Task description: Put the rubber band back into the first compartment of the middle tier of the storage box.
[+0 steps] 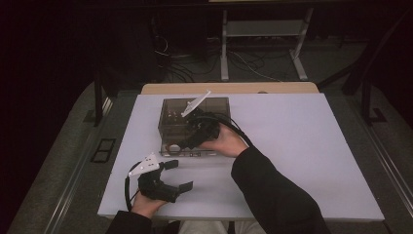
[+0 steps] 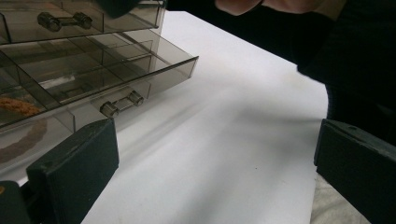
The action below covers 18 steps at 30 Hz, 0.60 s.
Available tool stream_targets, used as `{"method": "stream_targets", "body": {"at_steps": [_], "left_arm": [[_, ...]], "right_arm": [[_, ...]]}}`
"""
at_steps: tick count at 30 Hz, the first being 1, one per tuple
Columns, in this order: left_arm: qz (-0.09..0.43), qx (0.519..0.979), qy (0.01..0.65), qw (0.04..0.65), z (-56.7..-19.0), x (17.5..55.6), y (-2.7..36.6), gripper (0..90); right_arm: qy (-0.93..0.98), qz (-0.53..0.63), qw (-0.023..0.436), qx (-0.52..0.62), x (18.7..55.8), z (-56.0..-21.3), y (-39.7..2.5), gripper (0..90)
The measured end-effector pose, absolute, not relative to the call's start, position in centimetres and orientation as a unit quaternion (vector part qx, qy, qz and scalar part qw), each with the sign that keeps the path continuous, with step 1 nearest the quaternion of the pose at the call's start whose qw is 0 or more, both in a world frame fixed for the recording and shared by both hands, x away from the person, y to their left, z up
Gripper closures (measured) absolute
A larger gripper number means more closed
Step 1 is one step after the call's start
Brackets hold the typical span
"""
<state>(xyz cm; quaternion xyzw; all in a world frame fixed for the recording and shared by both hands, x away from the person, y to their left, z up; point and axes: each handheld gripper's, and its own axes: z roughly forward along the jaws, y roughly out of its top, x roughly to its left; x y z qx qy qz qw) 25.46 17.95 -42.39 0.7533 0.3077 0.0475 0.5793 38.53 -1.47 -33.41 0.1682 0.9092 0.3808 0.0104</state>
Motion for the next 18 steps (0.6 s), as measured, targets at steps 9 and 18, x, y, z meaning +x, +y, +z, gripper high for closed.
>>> {"method": "stream_targets", "body": {"at_steps": [9, 18], "left_arm": [[0.047, 0.753, 0.309, 0.578, -42.5, 25.6, 18.0, 0.0], [0.047, 0.753, 0.31, 0.579, -42.5, 25.6, 18.0, 0.0]], "right_arm": [[0.9, 0.394, 0.0, 0.186, 37.8, -33.0, -4.5, 9.4], [0.89, 0.402, 0.011, 0.214, 36.9, -32.6, -7.7, 0.1]]}}
